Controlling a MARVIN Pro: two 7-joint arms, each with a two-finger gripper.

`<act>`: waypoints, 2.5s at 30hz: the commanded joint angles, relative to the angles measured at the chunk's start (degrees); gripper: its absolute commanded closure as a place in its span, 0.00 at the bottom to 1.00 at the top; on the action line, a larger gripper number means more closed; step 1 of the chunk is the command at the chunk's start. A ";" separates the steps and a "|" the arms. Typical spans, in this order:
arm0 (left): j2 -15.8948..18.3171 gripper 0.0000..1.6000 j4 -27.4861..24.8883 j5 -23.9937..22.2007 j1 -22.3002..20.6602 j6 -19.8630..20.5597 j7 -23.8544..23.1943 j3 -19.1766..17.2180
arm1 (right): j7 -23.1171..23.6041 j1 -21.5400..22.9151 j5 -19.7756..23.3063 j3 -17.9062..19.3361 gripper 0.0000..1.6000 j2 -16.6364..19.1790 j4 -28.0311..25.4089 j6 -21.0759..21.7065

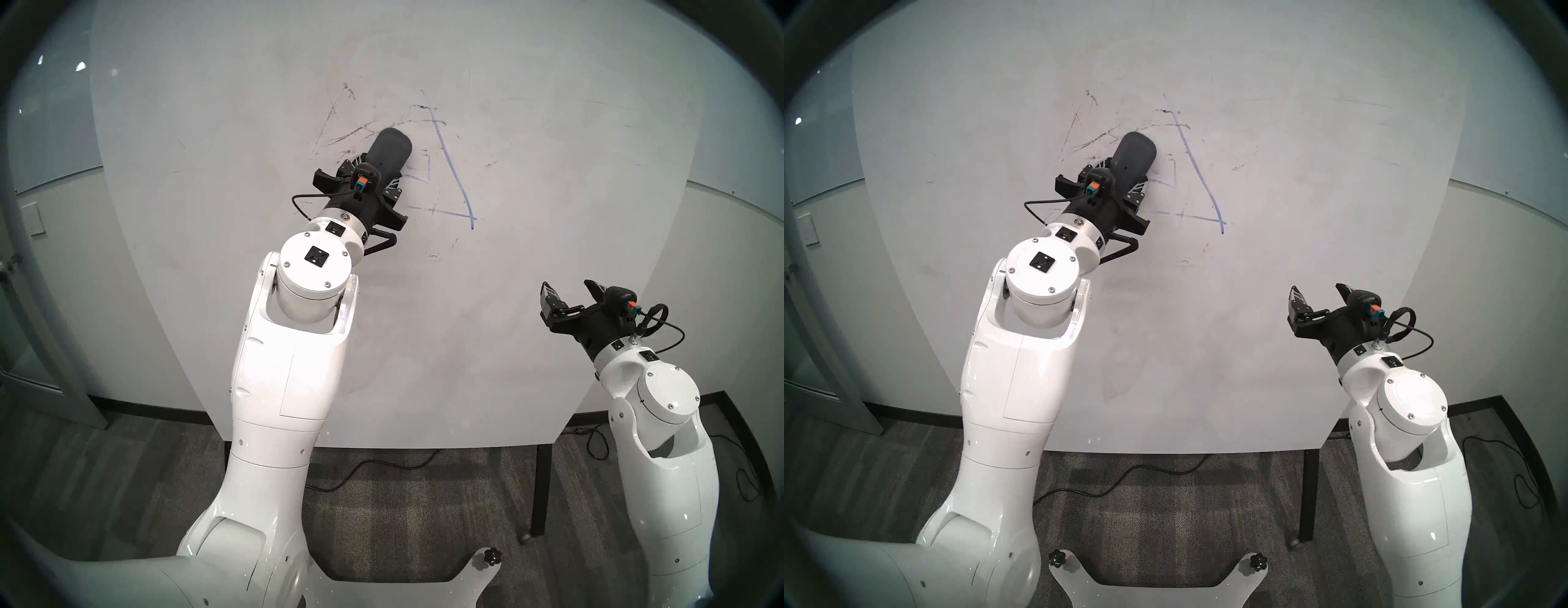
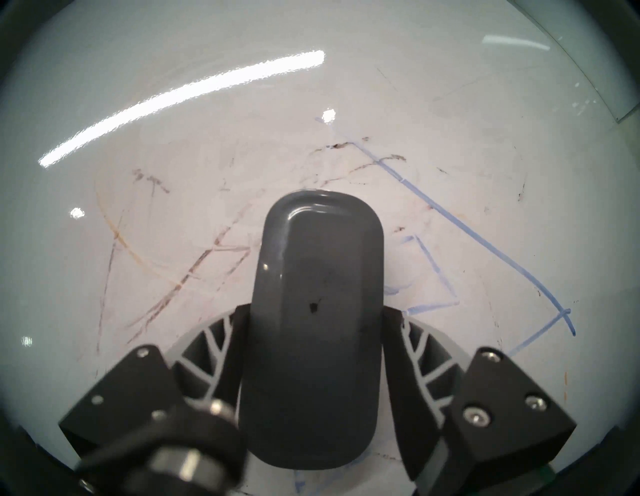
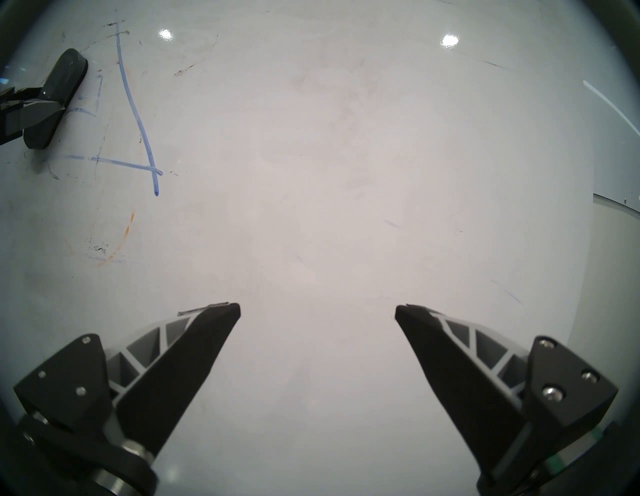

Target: Erase all marks on the whiteboard with the eraser

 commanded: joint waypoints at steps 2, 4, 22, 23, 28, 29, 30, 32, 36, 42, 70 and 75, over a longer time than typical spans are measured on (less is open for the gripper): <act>-1.37 1.00 0.97 -0.03 -5.89 -1.15 0.39 0.75 | 0.11 0.46 0.02 -0.05 0.00 0.08 -1.20 -0.24; -1.50 1.00 1.25 -0.13 -6.35 -1.37 0.49 0.92 | 0.11 0.46 0.02 -0.05 0.00 0.08 -1.20 -0.24; -2.41 1.00 4.06 -0.93 -10.57 -2.60 1.34 1.68 | 0.11 0.45 0.02 -0.05 0.00 0.08 -1.21 -0.24; -2.47 1.00 4.29 -0.96 -10.89 -2.67 1.42 1.66 | 0.11 0.45 0.02 -0.05 0.00 0.08 -1.20 -0.24; -2.73 1.00 5.17 -1.13 -12.19 -2.86 1.57 1.59 | 0.11 0.45 0.02 -0.05 0.00 0.08 -1.20 -0.24; -2.78 1.00 5.33 -1.15 -12.40 -2.93 1.61 1.58 | 0.11 0.45 0.02 -0.05 0.00 0.08 -1.21 -0.24; -2.84 1.00 5.50 -1.18 -12.62 -2.97 1.61 1.58 | 0.11 0.45 0.02 -0.05 0.00 0.08 -1.21 -0.24; -2.95 1.00 5.79 -1.20 -12.96 -3.05 1.62 1.57 | 0.10 0.45 0.02 -0.05 0.00 0.08 -1.21 -0.24; -3.01 1.00 6.24 -1.37 -13.31 -3.21 1.22 1.65 | 0.10 0.45 0.02 -0.05 0.00 0.08 -1.22 -0.23; -3.00 1.00 6.47 -1.52 -12.23 -2.83 0.11 2.31 | 0.10 0.43 0.02 -0.04 0.00 0.08 -1.27 -0.21; 1.28 1.00 8.43 0.88 -3.85 -2.43 -4.65 7.15 | 0.09 0.42 0.02 -0.04 0.00 0.08 -1.28 -0.20; 1.63 1.00 10.00 1.29 -3.76 -2.98 -4.48 6.97 | 0.09 0.42 0.02 -0.04 0.00 0.08 -1.28 -0.20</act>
